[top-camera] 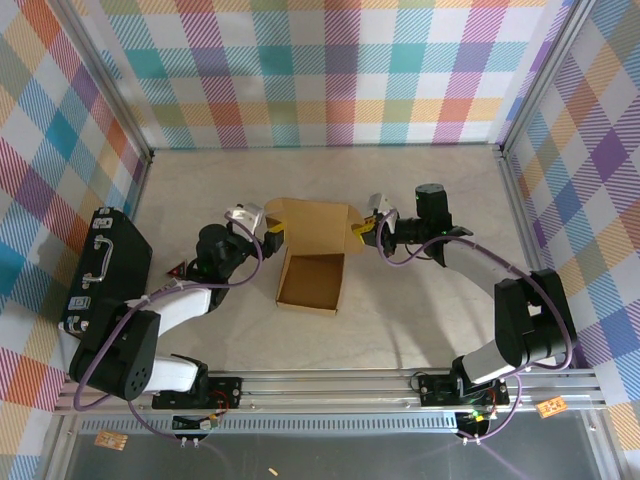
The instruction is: Fold the paper box
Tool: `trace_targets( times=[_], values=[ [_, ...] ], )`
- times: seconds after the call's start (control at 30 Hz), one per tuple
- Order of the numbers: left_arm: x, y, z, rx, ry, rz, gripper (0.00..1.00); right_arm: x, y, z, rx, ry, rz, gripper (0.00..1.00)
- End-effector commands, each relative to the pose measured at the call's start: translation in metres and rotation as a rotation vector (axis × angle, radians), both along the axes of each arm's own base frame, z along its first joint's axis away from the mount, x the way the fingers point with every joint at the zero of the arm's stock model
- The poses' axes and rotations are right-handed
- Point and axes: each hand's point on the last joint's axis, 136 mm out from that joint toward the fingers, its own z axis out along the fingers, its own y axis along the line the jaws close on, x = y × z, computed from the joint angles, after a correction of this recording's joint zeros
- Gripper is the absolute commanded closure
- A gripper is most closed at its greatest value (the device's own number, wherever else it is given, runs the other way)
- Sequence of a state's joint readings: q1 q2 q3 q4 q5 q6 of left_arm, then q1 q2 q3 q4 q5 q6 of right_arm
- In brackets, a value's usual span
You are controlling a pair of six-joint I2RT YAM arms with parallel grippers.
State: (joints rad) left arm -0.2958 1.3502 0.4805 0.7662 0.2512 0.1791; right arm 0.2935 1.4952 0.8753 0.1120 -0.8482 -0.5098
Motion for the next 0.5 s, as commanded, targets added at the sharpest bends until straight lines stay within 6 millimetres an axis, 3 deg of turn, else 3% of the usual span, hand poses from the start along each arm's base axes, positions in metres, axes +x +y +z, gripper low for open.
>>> trace_targets(
  times=[0.0,0.17,0.47],
  values=[
    [0.002,-0.006,0.004,0.009,-0.043,-0.051,0.29,-0.008,0.003,0.023,0.036,-0.056,0.064,1.00],
    [-0.009,-0.021,0.016,-0.035,-0.086,-0.154,0.34,-0.010,0.003,0.020,0.029,-0.049,0.078,1.00],
    [-0.024,-0.023,0.020,-0.064,-0.137,-0.222,0.46,-0.017,0.004,0.024,0.033,-0.078,0.112,1.00]
  ],
)
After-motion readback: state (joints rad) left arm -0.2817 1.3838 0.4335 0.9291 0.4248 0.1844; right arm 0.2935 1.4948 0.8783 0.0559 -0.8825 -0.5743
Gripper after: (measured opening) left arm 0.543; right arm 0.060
